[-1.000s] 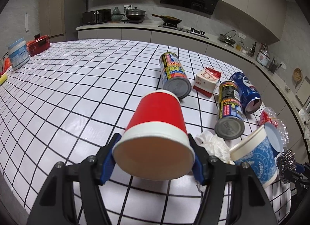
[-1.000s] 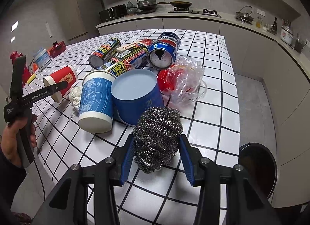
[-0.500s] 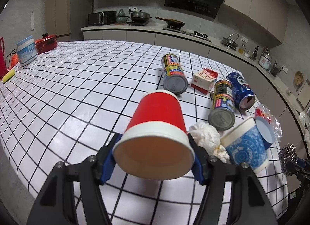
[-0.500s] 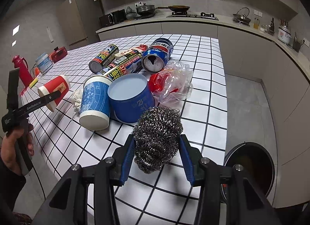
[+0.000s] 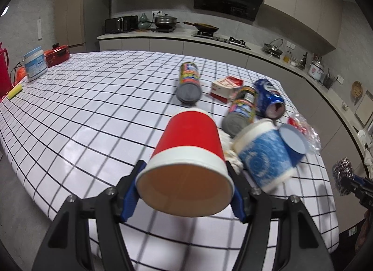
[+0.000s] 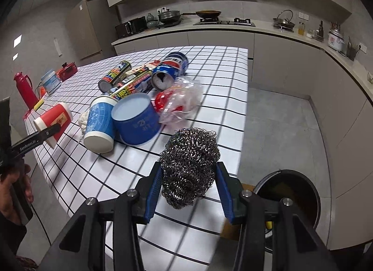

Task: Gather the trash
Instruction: 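Carry the steel wool and red paper cup over the bin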

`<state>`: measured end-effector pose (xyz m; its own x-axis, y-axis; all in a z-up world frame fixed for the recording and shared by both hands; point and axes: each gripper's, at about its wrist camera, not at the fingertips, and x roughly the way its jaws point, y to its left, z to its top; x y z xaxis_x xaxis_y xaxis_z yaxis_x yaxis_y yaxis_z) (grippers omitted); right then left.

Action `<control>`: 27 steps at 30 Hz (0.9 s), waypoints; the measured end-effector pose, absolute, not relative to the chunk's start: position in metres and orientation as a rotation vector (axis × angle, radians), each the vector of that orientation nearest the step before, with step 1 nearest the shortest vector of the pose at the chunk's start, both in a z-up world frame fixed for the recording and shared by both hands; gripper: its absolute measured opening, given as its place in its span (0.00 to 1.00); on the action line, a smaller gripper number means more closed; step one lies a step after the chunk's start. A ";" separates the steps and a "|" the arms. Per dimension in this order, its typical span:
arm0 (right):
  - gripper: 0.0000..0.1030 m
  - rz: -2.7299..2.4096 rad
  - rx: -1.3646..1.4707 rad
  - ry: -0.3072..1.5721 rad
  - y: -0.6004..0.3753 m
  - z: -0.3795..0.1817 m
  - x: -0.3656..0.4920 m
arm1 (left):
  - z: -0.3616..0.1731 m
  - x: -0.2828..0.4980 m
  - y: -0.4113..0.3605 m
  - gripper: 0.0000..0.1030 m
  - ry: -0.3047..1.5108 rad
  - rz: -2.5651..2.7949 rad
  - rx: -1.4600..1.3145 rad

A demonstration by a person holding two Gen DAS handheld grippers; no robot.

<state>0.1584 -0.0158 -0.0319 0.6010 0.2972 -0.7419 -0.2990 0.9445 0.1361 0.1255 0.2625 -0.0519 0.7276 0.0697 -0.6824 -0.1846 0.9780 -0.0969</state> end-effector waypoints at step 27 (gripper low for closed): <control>0.46 0.104 0.080 0.918 -0.230 -0.051 0.157 | -0.042 0.134 0.028 0.64 0.762 -0.156 -0.112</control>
<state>0.1566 -0.2304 -0.0510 0.6026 0.1245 -0.7882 -0.0558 0.9919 0.1140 0.1344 0.0284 -0.0422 0.7124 -0.1812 -0.6780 0.1002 0.9825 -0.1573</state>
